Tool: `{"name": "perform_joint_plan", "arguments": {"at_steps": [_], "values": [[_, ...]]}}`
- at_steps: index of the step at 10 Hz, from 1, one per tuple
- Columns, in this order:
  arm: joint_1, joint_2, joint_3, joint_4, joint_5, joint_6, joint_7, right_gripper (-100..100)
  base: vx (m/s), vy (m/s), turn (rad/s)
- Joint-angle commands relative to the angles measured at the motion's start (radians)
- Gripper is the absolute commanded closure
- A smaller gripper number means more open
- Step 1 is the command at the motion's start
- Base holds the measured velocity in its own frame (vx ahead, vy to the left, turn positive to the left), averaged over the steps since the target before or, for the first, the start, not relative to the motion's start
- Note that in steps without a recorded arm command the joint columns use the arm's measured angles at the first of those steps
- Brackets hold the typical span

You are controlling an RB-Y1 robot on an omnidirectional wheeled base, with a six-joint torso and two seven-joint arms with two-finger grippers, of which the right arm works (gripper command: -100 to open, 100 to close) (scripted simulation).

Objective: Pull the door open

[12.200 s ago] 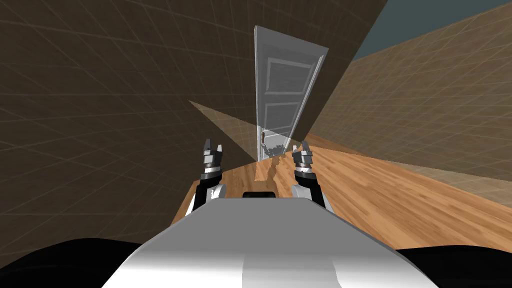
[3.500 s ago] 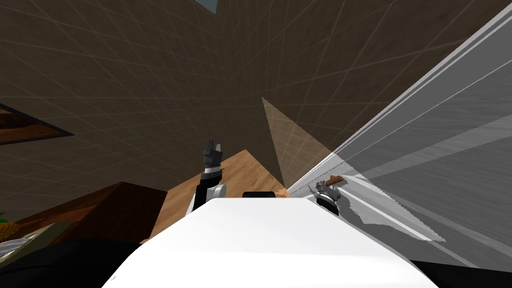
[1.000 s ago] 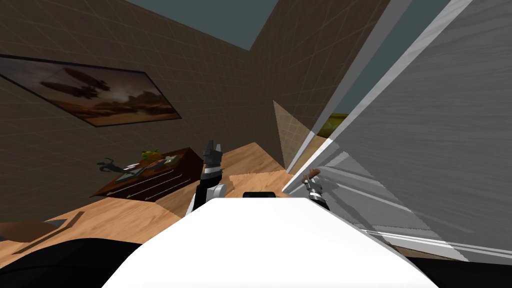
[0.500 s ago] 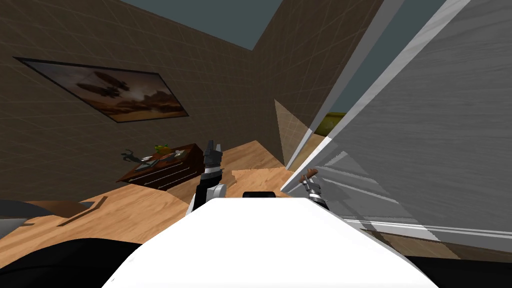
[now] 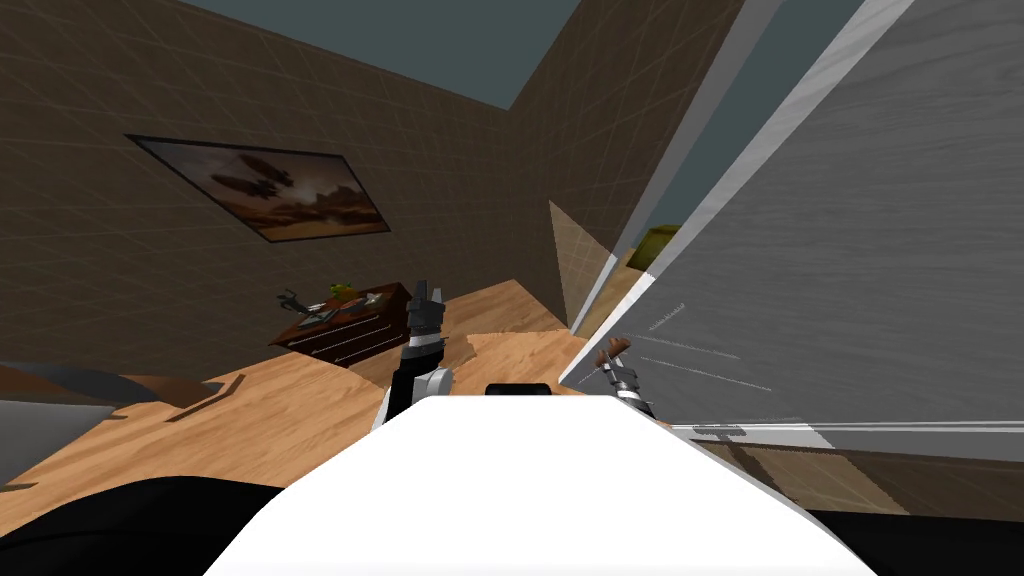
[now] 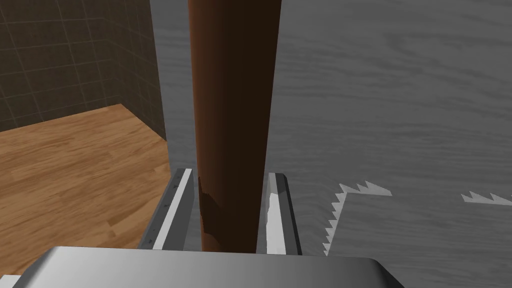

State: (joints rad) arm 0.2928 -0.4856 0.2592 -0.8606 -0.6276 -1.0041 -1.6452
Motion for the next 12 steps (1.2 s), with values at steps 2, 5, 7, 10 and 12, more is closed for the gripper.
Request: {"name": "perform_joint_plan", "arguments": {"at_steps": [2,5,7,10,12], "values": [[0.017,-0.014,0.031,-0.01,0.02,-0.021,-0.016,100,-0.191,-0.029,0.038],[0.035,-0.031,0.066,-0.022,0.045,-0.046,-0.034,100,-0.199,-0.039,0.04],[0.03,-0.032,0.071,-0.024,0.048,-0.047,-0.034,100,-0.141,-0.019,0.028],[0.045,-0.047,0.106,-0.024,0.073,-0.078,-0.052,100,-0.156,-0.039,0.06],[0.052,-0.056,0.123,-0.025,0.085,-0.095,-0.061,100,-0.184,-0.047,0.045]]}}
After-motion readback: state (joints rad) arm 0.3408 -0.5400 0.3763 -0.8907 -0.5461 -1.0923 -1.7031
